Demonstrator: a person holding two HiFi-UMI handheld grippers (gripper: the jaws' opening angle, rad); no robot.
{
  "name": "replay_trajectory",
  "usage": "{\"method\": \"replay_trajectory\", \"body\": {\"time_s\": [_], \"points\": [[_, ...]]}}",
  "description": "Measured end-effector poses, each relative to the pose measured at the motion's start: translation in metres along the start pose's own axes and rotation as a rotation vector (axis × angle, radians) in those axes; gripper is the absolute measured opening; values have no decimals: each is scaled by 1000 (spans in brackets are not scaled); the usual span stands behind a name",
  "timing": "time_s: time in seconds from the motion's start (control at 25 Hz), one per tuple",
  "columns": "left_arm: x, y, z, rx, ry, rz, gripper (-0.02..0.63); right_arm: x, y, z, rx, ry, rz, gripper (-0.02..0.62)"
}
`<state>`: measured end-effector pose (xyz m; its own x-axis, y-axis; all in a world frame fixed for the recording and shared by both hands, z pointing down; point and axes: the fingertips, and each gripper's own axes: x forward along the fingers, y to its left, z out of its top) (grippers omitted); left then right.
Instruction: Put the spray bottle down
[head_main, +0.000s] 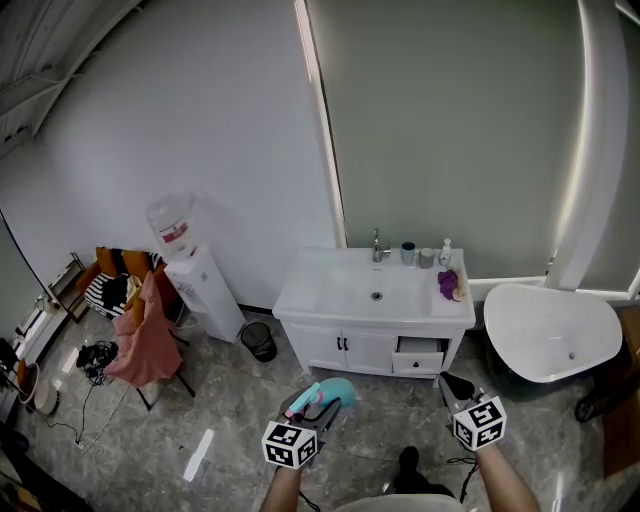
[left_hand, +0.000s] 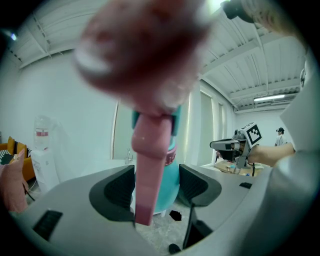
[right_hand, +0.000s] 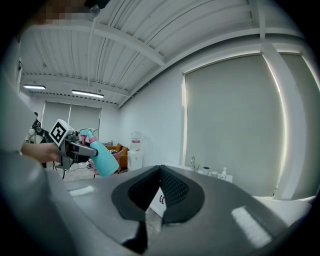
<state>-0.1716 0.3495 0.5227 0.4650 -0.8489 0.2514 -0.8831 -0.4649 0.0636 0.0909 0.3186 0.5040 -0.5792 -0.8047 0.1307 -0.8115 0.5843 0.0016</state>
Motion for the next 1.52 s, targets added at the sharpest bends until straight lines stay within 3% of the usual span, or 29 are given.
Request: {"method": "replay_trajectory", "body": {"time_s": [0.48, 0.92, 1.2, 1.52], "points": [[88, 47, 28, -34, 17, 63, 282, 104, -65, 19, -8, 12, 78, 11], [197, 76, 61, -48, 30, 146, 282, 197, -161, 32, -34, 28, 165, 11], [260, 82, 74, -61, 25, 164, 282, 239, -217, 20, -23, 64, 181, 11], [300, 103, 73, -67, 59, 166, 282, 274, -246, 10, 10, 88, 176, 11]]}}
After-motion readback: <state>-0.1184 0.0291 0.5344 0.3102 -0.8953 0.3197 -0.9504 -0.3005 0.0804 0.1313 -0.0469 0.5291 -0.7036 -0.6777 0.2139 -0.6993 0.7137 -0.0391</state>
